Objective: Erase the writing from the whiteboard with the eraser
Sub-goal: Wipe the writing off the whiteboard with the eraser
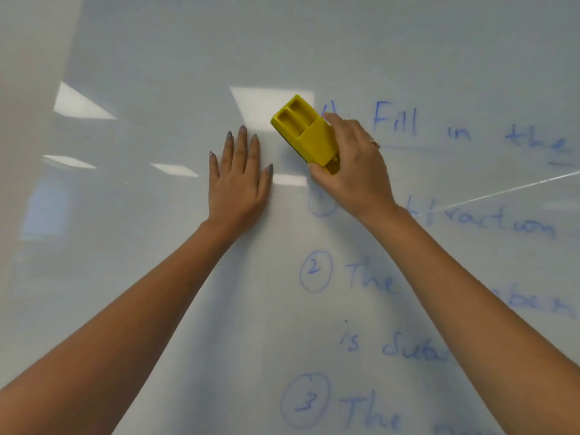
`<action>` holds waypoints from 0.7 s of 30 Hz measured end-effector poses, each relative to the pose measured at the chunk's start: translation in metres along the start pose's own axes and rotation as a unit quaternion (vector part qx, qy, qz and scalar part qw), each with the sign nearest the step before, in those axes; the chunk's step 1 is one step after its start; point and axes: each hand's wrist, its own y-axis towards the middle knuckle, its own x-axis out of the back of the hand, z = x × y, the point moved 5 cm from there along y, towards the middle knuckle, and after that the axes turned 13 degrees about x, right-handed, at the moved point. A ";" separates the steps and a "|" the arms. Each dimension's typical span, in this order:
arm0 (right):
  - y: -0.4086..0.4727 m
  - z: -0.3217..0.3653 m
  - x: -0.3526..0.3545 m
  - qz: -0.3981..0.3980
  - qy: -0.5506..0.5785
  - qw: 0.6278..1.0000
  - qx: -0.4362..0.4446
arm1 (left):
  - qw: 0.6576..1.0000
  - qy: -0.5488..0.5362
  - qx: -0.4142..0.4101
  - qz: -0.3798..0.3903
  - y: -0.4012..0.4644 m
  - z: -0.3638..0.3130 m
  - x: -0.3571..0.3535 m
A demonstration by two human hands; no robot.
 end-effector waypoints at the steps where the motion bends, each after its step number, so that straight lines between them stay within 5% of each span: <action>1: 0.003 0.003 -0.005 0.016 -0.018 0.999 0.026 | 1.000 0.000 -0.005 -0.004 -0.001 0.002 -0.003; 9: 0.028 -0.007 -0.024 0.060 -0.144 0.982 0.105 | 0.999 -0.021 -0.004 -0.039 -0.003 0.008 -0.006; 16: 0.055 -0.079 0.013 -0.063 -0.182 0.970 -0.151 | 0.998 -0.036 -0.018 -0.041 -0.005 0.009 -0.006; 21: 0.041 -0.019 -0.021 0.002 -0.131 0.991 0.018 | 0.998 -0.035 -0.022 -0.047 -0.005 0.010 -0.007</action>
